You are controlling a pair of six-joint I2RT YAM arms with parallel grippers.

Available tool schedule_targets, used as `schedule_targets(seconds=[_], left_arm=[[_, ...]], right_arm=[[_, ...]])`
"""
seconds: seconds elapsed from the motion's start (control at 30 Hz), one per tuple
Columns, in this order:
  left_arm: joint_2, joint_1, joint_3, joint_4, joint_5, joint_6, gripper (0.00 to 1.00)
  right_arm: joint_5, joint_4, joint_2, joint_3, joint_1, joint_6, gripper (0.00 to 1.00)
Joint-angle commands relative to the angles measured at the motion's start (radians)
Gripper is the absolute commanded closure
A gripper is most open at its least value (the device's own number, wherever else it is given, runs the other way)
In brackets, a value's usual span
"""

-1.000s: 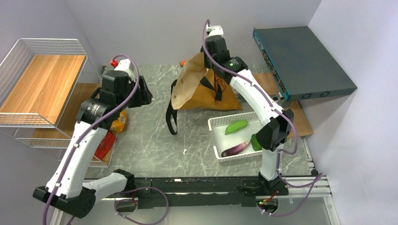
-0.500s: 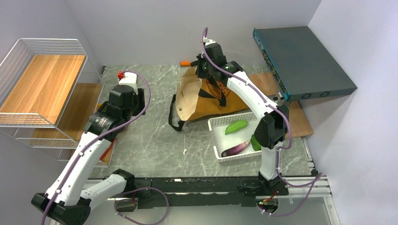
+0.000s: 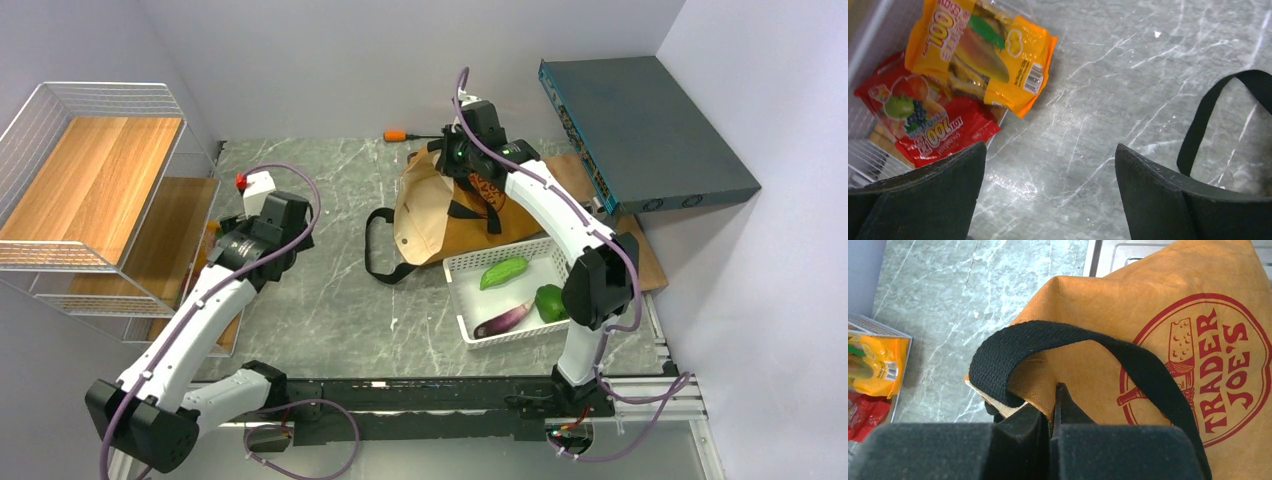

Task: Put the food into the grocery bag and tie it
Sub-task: Adjust the grocery bag at the center of the board.

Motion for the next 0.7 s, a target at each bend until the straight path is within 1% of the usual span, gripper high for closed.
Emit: schedule_targets(seconds=[0.0,0.07,0.13,0.2,0.27,0.4,0.5,0.57,0.67], left_arm=[[0.027,0.003,-0.024,-0.04,-0.085,-0.253,0.01],[0.036,0.009,-0.04,-0.022,-0.082,-0.289,0.01],[0.047,0.014,-0.061,0.001,-0.092,-0.296,0.03],[0.064,0.021,-0.084,0.072,-0.078,-0.193,0.06],[0.123,0.024,-0.073,0.095,-0.085,-0.071,0.07],[0.33,0.023,0.014,-0.015,-0.195,0.099,0.03],[0.477,0.023,0.032,-0.058,-0.311,0.183,0.02],[0.49,0.023,-0.002,0.028,-0.327,0.309,0.02],[0.465,0.034,-0.065,0.176,-0.277,0.469,0.03]], right_arm=[[-0.019,0.043,-0.095,-0.03,-0.004,-0.007,1.0],[-0.02,0.045,-0.114,-0.049,-0.006,-0.009,1.0],[-0.023,0.047,-0.133,-0.071,-0.011,-0.01,1.0],[-0.025,0.05,-0.154,-0.092,-0.016,-0.011,1.0],[-0.026,0.052,-0.175,-0.11,-0.02,-0.011,1.0],[-0.026,0.058,-0.213,-0.147,-0.025,-0.014,1.0],[-0.028,0.066,-0.242,-0.181,-0.028,-0.014,1.0],[-0.024,0.07,-0.26,-0.202,-0.029,-0.018,1.0],[-0.012,0.072,-0.284,-0.224,-0.032,-0.027,1.0]])
